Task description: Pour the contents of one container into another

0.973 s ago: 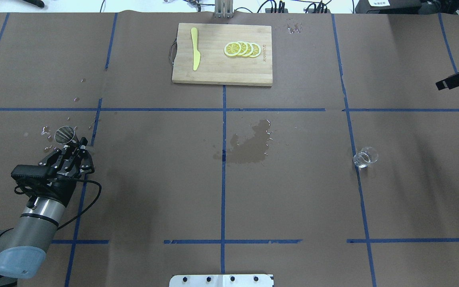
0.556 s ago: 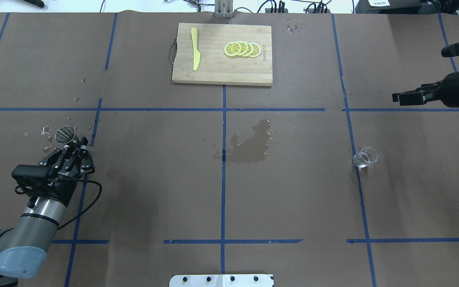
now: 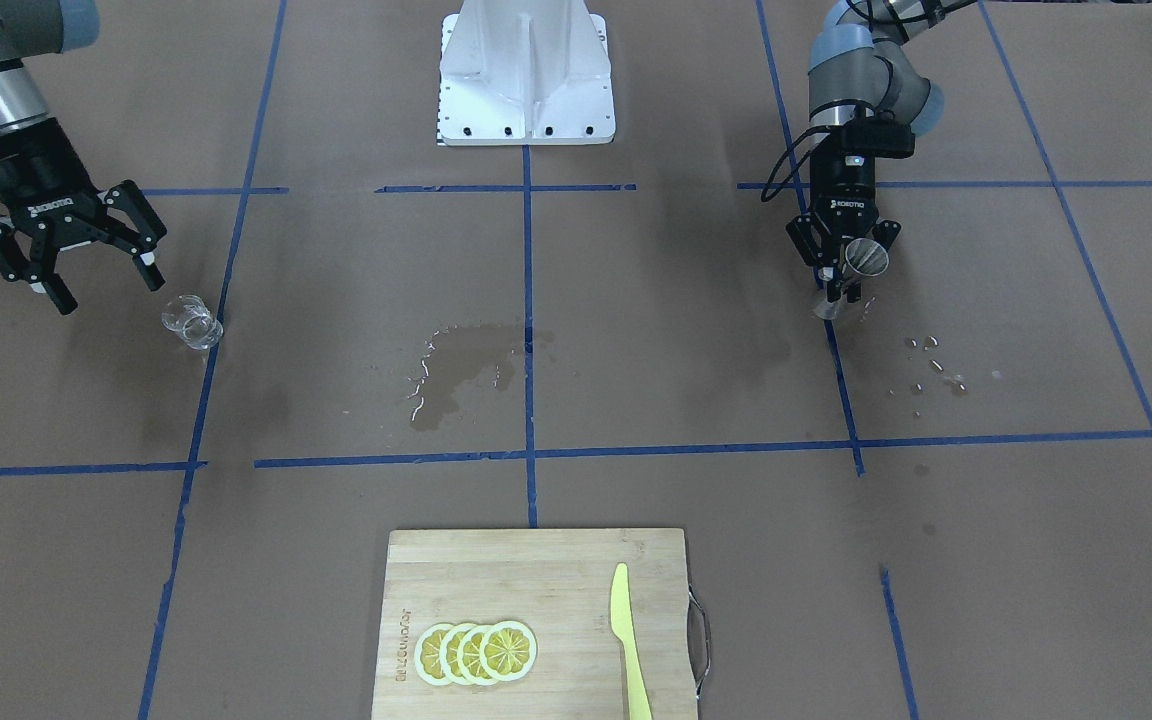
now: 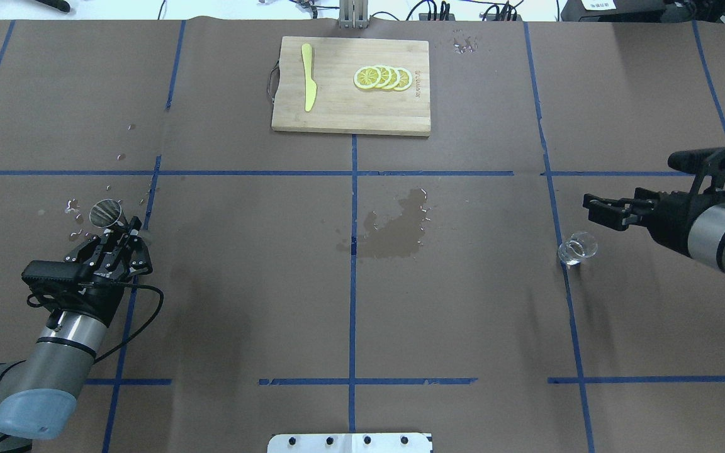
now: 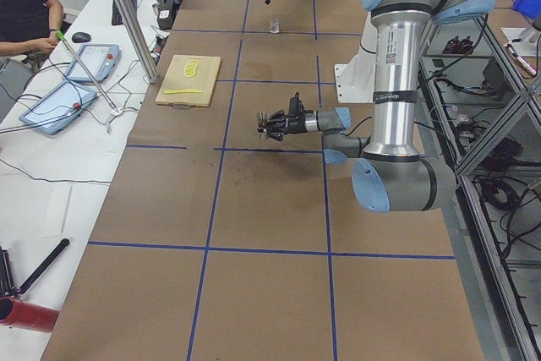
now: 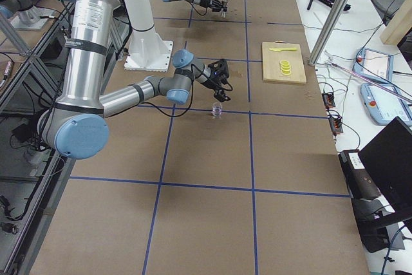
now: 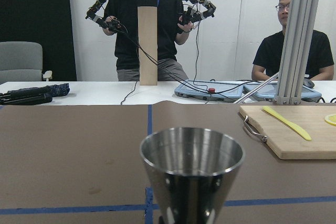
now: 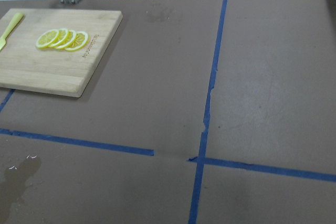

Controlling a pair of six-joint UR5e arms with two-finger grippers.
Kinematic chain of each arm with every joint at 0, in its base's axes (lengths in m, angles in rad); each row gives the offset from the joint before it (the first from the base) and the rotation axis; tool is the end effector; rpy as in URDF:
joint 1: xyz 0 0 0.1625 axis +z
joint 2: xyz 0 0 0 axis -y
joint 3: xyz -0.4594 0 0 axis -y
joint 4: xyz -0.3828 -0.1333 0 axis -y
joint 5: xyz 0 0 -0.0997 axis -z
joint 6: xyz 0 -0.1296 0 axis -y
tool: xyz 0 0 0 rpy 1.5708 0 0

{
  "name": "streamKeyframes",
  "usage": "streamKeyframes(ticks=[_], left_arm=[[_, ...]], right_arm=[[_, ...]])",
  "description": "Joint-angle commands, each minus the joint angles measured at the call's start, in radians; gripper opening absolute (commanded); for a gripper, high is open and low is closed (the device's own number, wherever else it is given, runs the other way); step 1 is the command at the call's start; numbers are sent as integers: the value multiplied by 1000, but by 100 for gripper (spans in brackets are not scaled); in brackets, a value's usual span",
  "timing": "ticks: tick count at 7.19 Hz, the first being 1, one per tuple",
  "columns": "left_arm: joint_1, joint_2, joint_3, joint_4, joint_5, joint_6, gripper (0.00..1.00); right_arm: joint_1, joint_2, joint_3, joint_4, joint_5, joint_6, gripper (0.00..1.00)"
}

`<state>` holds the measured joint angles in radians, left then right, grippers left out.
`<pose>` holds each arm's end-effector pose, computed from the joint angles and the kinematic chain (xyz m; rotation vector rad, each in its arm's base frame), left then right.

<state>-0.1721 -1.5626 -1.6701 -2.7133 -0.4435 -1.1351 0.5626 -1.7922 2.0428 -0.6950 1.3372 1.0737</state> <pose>0.4132 -0.3259 0.5114 1.2407 0.7418 -0.4761 -0.2738 -0.3657 0.4799 0.7470 -0.8628 0.1898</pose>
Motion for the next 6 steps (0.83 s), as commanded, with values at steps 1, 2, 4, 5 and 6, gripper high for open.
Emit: streamKeyframes(ticks=[1, 2, 4, 5, 6], left_arm=[[0, -13, 1, 1, 0, 0, 0], [0, -13, 1, 1, 0, 0, 0], [0, -17, 3, 1, 0, -2, 0], [-1, -17, 3, 0, 0, -3, 0], [-1, -17, 3, 0, 0, -3, 0]], right_arm=[[-293, -68, 2, 20, -441, 172, 97], [-426, -72, -15, 14, -659, 210, 97], [-500, -55, -129, 12, -826, 283, 95], [-507, -27, -179, 14, -877, 287, 95], [-520, -4, -228, 17, -920, 319, 95]])
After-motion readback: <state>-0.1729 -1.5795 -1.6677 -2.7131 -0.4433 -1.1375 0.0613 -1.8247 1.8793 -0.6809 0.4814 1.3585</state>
